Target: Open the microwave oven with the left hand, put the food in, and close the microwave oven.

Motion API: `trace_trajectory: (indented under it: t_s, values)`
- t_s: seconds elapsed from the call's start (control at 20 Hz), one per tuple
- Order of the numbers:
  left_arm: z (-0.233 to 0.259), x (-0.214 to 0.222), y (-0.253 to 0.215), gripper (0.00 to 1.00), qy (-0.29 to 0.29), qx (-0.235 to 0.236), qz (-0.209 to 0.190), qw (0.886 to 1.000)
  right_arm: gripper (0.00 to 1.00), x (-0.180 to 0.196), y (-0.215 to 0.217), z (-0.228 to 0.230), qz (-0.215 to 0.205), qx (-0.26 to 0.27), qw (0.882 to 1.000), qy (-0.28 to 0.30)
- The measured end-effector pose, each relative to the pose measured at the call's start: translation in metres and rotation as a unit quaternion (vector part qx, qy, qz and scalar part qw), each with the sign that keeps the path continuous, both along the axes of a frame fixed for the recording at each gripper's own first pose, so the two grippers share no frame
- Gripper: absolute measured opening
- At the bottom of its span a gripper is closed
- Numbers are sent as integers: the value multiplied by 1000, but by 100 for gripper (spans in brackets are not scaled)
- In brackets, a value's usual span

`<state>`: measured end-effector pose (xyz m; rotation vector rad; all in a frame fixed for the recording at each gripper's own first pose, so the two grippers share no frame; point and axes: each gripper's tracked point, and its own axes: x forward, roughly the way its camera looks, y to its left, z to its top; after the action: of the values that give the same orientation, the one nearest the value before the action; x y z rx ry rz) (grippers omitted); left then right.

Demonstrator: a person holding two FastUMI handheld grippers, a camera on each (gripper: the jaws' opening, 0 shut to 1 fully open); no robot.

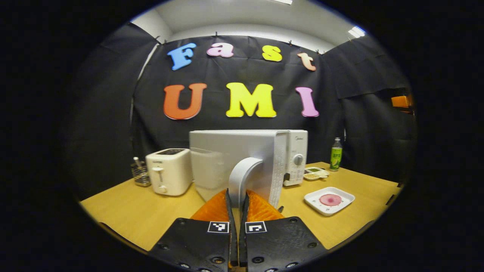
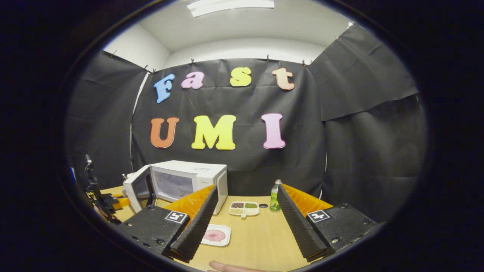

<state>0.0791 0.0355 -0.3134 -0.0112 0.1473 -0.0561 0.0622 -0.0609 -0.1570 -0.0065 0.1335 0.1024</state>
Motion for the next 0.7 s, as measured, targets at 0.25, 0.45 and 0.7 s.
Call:
trace_trajectory:
  t_s: [0.25, 0.45, 0.7]
  values:
    - [2, -19, 53, 80, 17, -18, -30, 999, 100, 12, 12, -18, 8, -1, 1000, 30]
    - [23, -38, 99, 77, 25, -16, 32, 999, 90, 19, 24, -33, 22, -7, 998, 57]
    - [65, -66, 103, 95, 26, 9, 62, 998, 100, 46, 20, -58, 21, -29, 994, 107]
